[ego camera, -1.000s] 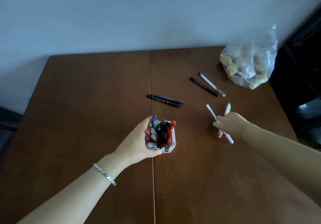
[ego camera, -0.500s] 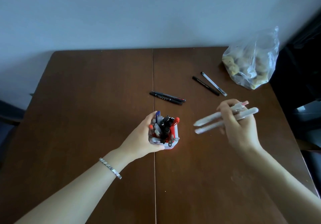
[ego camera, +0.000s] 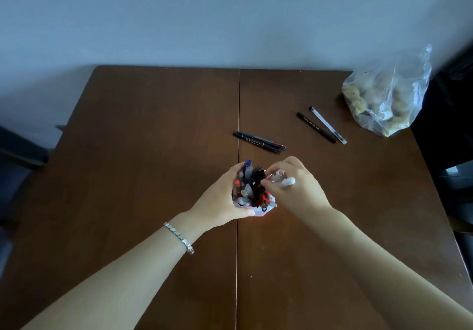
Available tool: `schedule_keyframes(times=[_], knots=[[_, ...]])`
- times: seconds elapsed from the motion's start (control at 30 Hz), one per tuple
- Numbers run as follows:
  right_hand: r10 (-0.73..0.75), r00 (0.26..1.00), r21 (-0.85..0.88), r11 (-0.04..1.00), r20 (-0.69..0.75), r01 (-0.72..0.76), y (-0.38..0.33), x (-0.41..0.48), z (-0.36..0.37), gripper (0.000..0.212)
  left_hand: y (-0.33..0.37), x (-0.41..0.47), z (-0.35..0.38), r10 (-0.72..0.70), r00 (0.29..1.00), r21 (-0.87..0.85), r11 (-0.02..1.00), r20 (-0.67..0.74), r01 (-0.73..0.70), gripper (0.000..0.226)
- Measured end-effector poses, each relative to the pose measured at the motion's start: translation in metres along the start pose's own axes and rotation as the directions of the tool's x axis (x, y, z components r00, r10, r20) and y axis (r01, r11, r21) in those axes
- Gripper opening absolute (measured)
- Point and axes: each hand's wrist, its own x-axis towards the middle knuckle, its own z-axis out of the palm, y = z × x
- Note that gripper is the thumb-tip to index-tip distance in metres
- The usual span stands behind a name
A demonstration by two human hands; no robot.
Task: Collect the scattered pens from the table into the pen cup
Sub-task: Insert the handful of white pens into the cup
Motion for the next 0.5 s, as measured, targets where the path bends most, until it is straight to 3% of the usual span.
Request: schedule_keyframes(times=[0.1,0.17,0.23,0.3,0.33,0.5], knots=[[-0.114,0.982,0.179,0.974,-0.151,0.141,0.001,-0.007,-0.004,0.030,-0.001,0.001,0.000,-0.005,1.000,0.002,1.000,-0.005,0.005,0.085],[-0.258,0.946,0.100,0.954,-0.198,0.281,0.000,-0.007,-0.003,0.029,-0.001,0.001,0.000,-0.004,1.000,-0.002,1.000,-0.005,0.004,0.083],[-0.292,0.956,-0.020,0.956,-0.028,0.291,0.001,-0.004,0.004,0.035,-0.001,0.000,0.000,-0.005,1.000,-0.011,1.000,-0.008,0.005,0.083],[-0.141,0.958,-0.087,0.982,0.250,0.168,0.004,-0.006,0.013,0.051,0.001,-0.002,0.000,-0.012,1.000,-0.016,1.000,-0.011,0.012,0.082],[-0.089,0.942,-0.105,0.986,0.323,0.129,0.004,-0.005,0.017,0.058,0.002,-0.002,0.000,-0.018,1.000,-0.026,1.000,-0.012,0.017,0.081],[0.013,0.922,-0.158,0.986,0.388,0.052,-0.001,0.000,0.012,0.090,0.005,-0.002,0.000,-0.037,0.999,-0.047,0.998,-0.022,0.036,0.080]])
